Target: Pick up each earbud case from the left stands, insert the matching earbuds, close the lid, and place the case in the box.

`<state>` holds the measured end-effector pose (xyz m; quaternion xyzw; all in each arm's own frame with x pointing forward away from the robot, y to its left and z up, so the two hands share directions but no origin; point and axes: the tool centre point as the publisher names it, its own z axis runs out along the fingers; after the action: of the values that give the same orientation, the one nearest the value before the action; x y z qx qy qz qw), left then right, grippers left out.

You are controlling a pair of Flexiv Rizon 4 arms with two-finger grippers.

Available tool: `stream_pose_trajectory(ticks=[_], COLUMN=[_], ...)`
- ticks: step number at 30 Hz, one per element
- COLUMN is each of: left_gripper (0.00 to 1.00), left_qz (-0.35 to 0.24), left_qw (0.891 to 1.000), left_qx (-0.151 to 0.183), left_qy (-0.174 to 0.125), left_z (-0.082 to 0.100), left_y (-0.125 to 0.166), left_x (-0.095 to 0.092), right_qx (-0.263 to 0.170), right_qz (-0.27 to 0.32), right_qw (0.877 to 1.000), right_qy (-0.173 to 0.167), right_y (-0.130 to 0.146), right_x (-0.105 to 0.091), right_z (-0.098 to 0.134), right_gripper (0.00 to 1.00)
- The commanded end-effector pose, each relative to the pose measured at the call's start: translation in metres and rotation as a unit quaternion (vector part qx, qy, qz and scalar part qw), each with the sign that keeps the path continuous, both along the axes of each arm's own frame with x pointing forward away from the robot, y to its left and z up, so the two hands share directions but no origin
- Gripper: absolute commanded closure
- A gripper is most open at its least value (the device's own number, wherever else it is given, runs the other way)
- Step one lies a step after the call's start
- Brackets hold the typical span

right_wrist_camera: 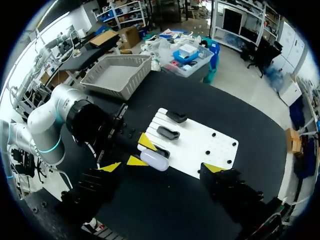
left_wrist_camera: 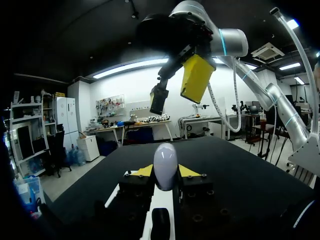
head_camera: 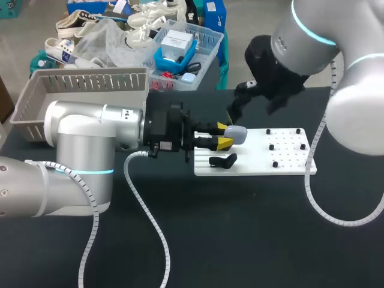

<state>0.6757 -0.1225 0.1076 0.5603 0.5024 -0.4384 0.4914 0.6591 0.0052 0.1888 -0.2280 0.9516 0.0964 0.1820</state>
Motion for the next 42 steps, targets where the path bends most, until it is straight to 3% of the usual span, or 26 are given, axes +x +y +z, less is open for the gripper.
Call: stream_pose_trajectory(ticks=[1, 10, 34, 36, 39, 42], left_gripper=[1.00, 1.00, 1.00, 1.00, 1.00, 1.00], left_qz=[0.003, 0.003, 0.003, 0.003, 0.003, 0.003], left_qw=[1.000, 1.000, 1.000, 1.000, 1.000, 1.000], left_qx=[0.000, 0.000, 0.000, 0.000, 0.000, 0.000], left_qy=[-0.001, -0.001, -0.001, -0.001, -0.001, -0.001], left_z=[0.000, 0.000, 0.000, 0.000, 0.000, 0.000], left_y=[-0.001, -0.001, -0.001, -0.001, -0.001, -0.001], left_x=[-0.001, -0.001, -0.001, -0.001, -0.001, -0.001], right_qx=[-0.047, -0.084, -0.077, -0.080, -0.111, -0.120], right_qz=[0.074, 0.097, 0.079, 0.124, 0.199, 0.278], right_qw=[0.993, 0.987, 0.989, 0.987, 0.974, 0.952], right_qy=[0.075, 0.094, 0.095, 0.062, -0.002, -0.043], right_y=[0.004, 0.006, 0.006, 0.007, 0.006, 0.006], right_x=[0.008, 0.008, 0.007, 0.008, 0.008, 0.010], right_z=[0.003, -0.007, -0.015, -0.013, -0.002, 0.001], right_gripper=[0.00, 0.00, 0.00, 0.00, 0.00, 0.00])
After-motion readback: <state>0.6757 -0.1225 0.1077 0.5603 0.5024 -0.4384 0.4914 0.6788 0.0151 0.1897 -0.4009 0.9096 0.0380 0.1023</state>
